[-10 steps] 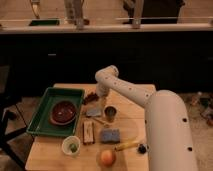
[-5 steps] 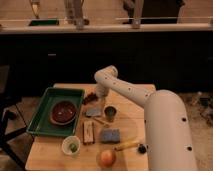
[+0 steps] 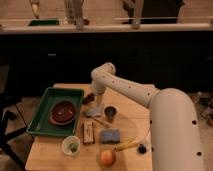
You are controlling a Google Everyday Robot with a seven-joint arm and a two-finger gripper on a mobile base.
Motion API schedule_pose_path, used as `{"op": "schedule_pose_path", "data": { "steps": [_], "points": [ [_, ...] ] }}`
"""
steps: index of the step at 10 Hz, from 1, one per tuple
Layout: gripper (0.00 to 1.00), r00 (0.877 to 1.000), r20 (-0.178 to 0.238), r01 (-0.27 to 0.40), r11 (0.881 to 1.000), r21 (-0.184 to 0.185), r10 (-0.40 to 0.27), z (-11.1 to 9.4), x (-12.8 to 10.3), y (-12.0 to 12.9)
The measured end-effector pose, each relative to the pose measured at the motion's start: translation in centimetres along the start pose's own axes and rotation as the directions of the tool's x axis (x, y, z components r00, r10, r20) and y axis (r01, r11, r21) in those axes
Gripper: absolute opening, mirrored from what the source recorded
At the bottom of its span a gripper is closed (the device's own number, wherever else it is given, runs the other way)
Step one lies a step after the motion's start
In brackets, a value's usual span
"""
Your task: Place grapes in metal cup
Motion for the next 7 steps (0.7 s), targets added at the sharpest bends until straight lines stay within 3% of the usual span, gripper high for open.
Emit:
{"op": "schedule_pose_path", "data": {
  "steps": [3,7],
  "points": [
    [0.80,1.000,0.020,-0.002,0.998,0.063,0.000,0.1,-0.8,-1.6],
    [0.80,0.999,0.038,-0.022,0.994,0.109,0.018,0.5,-1.0,-3.1]
  ]
}}
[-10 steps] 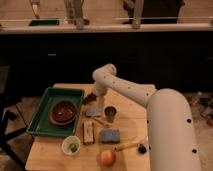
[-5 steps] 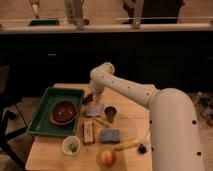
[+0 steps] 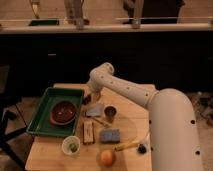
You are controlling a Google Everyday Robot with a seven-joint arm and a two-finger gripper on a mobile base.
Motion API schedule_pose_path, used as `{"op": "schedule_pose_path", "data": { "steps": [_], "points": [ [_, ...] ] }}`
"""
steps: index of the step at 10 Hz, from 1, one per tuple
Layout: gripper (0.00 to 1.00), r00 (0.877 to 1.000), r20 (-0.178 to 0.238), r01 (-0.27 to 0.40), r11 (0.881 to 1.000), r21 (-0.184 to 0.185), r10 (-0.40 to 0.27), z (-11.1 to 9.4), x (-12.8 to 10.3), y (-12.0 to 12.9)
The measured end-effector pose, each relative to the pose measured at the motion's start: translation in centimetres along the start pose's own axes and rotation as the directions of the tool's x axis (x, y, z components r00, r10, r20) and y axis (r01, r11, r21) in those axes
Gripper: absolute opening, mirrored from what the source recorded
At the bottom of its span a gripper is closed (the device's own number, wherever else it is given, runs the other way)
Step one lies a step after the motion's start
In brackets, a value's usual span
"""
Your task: Place grapes in metal cup
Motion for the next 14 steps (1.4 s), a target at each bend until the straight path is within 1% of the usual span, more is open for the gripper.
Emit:
{"op": "schedule_pose_path", "data": {
  "steps": [3,7,11,14],
  "points": [
    [0.80,0.999,0.025,-0.034,0.999,0.015,0.034,1.0,0.5,-0.6],
    [0.80,0.998,0.042,-0.054,0.999,0.010,0.053,2.0,1.1,-1.4],
    [0.80,0.996,0.049,-0.069,0.997,-0.020,0.070,3.4,1.6,-1.3],
    [0.80,0.995,0.051,-0.089,0.995,-0.039,0.091,4.1,2.8,-0.7]
  ]
}}
